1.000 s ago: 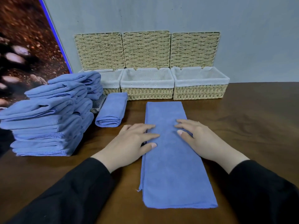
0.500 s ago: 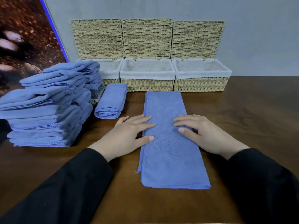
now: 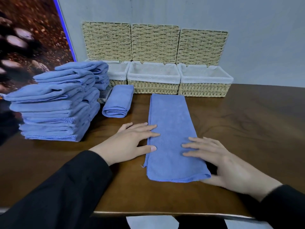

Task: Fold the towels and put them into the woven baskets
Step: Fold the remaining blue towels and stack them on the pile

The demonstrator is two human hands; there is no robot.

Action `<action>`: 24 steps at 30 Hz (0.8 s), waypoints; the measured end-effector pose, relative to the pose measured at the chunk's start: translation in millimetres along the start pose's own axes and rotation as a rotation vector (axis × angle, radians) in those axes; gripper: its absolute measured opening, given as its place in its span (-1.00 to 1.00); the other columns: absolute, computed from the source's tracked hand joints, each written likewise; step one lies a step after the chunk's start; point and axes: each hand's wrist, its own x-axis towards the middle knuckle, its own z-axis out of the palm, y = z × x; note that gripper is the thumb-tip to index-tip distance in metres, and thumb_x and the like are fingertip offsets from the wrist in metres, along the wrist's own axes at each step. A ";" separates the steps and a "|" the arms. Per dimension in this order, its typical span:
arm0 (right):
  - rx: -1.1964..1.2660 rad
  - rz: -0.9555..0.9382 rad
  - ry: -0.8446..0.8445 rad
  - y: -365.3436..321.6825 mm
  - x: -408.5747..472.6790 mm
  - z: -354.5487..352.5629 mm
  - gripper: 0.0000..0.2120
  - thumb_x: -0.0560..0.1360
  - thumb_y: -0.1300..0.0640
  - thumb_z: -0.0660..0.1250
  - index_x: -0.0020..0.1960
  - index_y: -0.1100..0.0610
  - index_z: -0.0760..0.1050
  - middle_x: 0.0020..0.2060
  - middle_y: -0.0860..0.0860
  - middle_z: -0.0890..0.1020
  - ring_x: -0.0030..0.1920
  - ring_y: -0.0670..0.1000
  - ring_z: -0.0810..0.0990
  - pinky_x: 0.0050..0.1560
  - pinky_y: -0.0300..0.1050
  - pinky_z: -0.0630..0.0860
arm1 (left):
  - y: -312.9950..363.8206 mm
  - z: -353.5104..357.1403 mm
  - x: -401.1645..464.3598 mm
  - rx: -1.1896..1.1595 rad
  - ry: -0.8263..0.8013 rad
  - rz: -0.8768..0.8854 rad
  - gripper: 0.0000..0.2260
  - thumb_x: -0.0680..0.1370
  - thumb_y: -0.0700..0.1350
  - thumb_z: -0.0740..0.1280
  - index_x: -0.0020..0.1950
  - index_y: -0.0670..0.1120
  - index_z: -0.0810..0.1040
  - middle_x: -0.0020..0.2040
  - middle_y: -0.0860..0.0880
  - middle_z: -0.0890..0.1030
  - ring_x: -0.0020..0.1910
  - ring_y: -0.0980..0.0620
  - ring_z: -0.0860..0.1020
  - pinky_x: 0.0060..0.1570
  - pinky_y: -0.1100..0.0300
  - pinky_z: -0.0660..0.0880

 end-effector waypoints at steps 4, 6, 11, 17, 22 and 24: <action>0.027 0.092 0.192 -10.2 18.9 8.0 -0.63 0.61 -0.27 0.22 0.12 -0.04 0.62 0.09 -0.27 0.64 0.26 -0.24 0.53 0.39 -0.15 0.32 | 6.9 1.7 -7.3 -0.076 0.108 0.060 -0.62 0.65 0.20 0.20 0.47 0.28 0.40 0.52 0.35 0.28 0.53 0.41 0.05 0.57 0.12 -0.11; 0.149 0.239 0.275 -17.6 27.8 6.1 -0.48 0.61 -0.34 0.11 -0.20 0.07 0.46 -0.31 -0.13 0.51 -0.13 -0.10 0.53 -0.02 -0.15 0.45 | 11.0 1.1 -13.9 -0.154 0.137 0.102 -0.62 0.65 0.22 0.17 0.46 0.24 0.44 0.47 0.35 0.37 0.50 0.43 0.12 0.55 0.19 -0.07; 0.325 0.375 0.368 -36.1 39.6 -0.1 -0.51 0.56 -0.27 0.15 -0.28 0.13 0.22 -0.44 -0.06 0.25 -0.41 -0.07 0.22 -0.37 -0.07 0.19 | 27.3 -3.2 -28.5 -0.196 0.093 0.182 -0.36 0.43 0.48 0.18 0.46 0.26 0.33 0.43 0.42 0.27 0.44 0.53 0.08 0.45 0.44 -0.08; 0.447 0.418 0.399 -50.4 38.9 -10.1 -0.55 0.54 -0.26 0.17 -0.29 0.08 0.26 -0.44 -0.09 0.26 -0.40 -0.06 0.23 -0.38 -0.16 0.19 | 37.1 -1.4 -27.8 -0.374 0.290 0.013 -0.58 0.59 0.19 0.28 -0.13 -0.18 0.50 -0.25 0.04 0.49 -0.17 0.19 0.43 -0.11 0.28 0.31; 0.694 0.456 0.367 -58.9 31.6 -28.1 -0.67 0.59 -0.14 0.26 0.02 0.07 0.67 -0.07 -0.05 0.74 -0.04 0.00 0.71 0.00 0.07 0.61 | 57.0 -23.2 -34.9 -0.813 0.199 -0.039 -0.82 0.62 -0.01 0.37 0.06 -0.11 0.66 -0.07 0.15 0.69 -0.07 0.16 0.65 -0.04 0.22 0.55; 0.748 0.487 0.358 -57.3 35.7 -38.0 -0.74 0.62 -0.05 0.29 0.06 0.05 0.70 -0.03 -0.06 0.75 0.00 -0.03 0.73 0.01 0.01 0.65 | 60.2 -31.6 -30.4 -0.933 0.170 -0.070 -0.83 0.61 -0.10 0.38 0.17 -0.06 0.67 0.09 0.08 0.72 0.10 0.09 0.68 0.12 0.19 0.59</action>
